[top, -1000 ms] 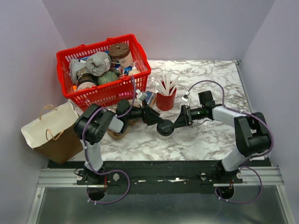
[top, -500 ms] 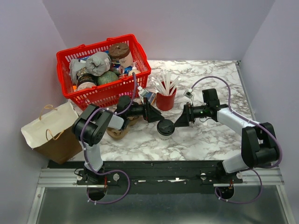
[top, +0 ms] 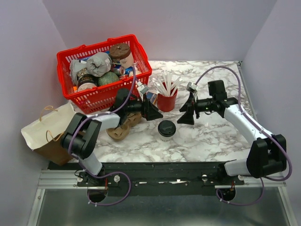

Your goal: Pack the takeout coffee

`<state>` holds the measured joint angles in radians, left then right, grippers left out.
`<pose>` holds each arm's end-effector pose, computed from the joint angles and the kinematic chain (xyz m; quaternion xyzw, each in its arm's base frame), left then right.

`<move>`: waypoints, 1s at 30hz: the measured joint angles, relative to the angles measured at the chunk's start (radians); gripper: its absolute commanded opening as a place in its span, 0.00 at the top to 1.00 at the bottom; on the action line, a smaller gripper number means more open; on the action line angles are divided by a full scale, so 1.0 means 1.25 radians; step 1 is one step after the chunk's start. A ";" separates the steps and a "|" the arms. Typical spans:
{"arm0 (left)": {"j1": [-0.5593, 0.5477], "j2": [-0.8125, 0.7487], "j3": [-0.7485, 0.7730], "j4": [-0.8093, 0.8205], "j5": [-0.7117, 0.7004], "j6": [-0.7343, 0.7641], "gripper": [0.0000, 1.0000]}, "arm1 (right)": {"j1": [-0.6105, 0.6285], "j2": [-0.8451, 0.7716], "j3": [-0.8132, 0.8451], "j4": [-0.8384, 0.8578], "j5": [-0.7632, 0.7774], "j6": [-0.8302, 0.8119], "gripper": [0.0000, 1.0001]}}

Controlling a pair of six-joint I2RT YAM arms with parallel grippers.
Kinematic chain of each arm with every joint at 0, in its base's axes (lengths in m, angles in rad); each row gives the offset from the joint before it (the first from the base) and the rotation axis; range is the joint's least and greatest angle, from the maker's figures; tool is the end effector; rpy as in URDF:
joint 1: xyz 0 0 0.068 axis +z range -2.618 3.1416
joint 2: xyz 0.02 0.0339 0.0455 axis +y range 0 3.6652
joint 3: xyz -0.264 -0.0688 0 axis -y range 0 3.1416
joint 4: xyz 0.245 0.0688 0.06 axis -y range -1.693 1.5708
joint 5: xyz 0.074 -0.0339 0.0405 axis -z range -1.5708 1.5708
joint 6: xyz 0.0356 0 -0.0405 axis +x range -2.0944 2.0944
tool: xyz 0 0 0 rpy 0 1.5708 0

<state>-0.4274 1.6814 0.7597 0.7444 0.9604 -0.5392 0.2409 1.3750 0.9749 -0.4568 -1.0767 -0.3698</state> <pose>0.2955 -0.1666 0.2003 0.2580 0.6957 -0.5782 0.3393 0.2617 0.0966 0.2636 -0.4127 0.7134 0.4601 0.3303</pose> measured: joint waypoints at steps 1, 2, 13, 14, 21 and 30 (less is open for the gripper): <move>0.000 -0.026 0.011 -0.061 -0.003 0.054 0.03 | 0.003 -0.002 0.020 -0.021 0.006 -0.044 0.00; 0.000 -0.055 0.023 -0.131 -0.009 0.121 0.02 | 0.006 -0.001 0.040 -0.044 0.014 -0.084 0.00; -0.021 -0.305 0.056 -0.645 -0.051 0.706 0.02 | 0.132 0.021 0.135 -0.253 0.114 -0.475 0.00; -0.033 -0.302 0.055 -0.670 -0.060 0.732 0.02 | 0.134 0.027 0.135 -0.265 0.119 -0.493 0.00; -0.051 -0.303 -0.003 -0.610 -0.103 0.693 0.03 | 0.146 0.072 0.137 -0.295 0.142 -0.556 0.00; -0.099 -0.301 -0.024 -0.500 -0.117 0.649 0.05 | 0.155 0.110 0.165 -0.306 0.143 -0.563 0.01</move>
<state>-0.5518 1.3048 0.7300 0.1188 0.8143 0.2726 0.4343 1.5127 1.1809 -0.8398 -0.8978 -1.0733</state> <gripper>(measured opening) 0.962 0.996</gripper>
